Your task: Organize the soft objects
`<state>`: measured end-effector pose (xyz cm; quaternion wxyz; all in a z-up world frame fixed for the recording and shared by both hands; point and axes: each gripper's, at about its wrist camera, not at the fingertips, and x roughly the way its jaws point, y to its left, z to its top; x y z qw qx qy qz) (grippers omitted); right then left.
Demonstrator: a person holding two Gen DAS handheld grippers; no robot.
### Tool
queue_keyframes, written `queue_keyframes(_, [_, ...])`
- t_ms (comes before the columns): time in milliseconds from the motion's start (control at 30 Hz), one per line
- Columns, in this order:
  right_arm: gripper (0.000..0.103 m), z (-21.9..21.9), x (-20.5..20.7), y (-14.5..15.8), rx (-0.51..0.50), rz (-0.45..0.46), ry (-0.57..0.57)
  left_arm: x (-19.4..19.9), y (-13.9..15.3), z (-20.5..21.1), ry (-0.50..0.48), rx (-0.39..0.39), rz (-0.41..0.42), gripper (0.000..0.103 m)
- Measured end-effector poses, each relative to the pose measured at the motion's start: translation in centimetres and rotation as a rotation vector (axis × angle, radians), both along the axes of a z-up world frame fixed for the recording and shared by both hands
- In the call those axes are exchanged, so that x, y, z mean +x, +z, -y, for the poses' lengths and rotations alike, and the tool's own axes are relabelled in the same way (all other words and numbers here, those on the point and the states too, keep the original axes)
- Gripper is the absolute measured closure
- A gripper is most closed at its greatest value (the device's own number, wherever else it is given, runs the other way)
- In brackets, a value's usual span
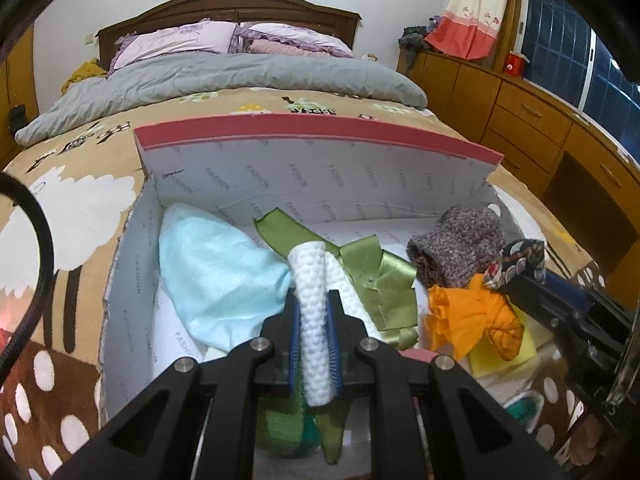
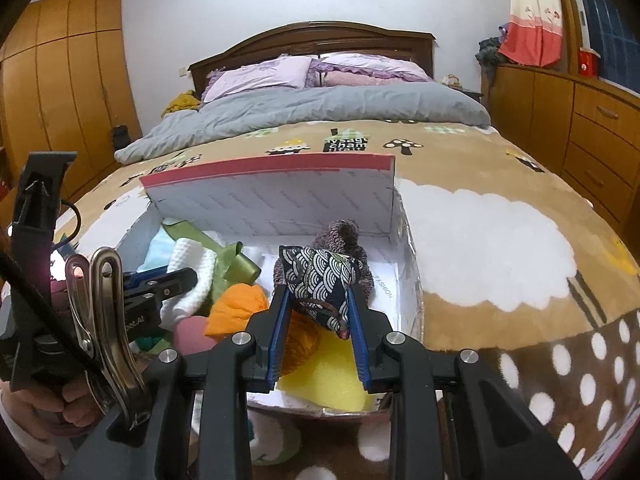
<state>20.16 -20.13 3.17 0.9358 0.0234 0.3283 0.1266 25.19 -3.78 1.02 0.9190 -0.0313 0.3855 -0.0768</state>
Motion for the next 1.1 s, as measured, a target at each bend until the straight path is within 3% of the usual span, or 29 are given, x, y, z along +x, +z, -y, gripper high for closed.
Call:
queue_keyframes(367, [0.074,-0.1,0.8,-0.7,-0.005,-0.011,-0.007,0.1,-0.3,-0.2,-0.001,-0.003,-0.005,0.088])
queue_keyframes(567, [0.069,0.1,0.5,-0.2,-0.002,-0.008,-0.011,-0.8,0.5,-0.9,-0.011,-0.070,-0.010,0.071])
queue_keyframes(633, [0.066,0.1,0.2,0.0,0.003,-0.004,-0.016,-1.2,0.9,-0.8,-0.019,-0.066,0.002,0.057])
queue_keyframes(667, [0.064,0.1,0.1,0.2,0.008,-0.002,-0.017,-1.4,1.1,-0.8,-0.024,-0.062,0.011,0.055])
queue_keyframes(767, [0.059,0.0,-0.3,0.6,0.010,0.009,-0.015,-2.1,1.9,-0.7,-0.031,-0.058,0.032,0.053])
queue_keyframes(1100, [0.058,0.2,-2.6,2.1,0.019,0.049,-0.009,-5.4,4.0,-1.7,-0.021,-0.074,0.067,0.052])
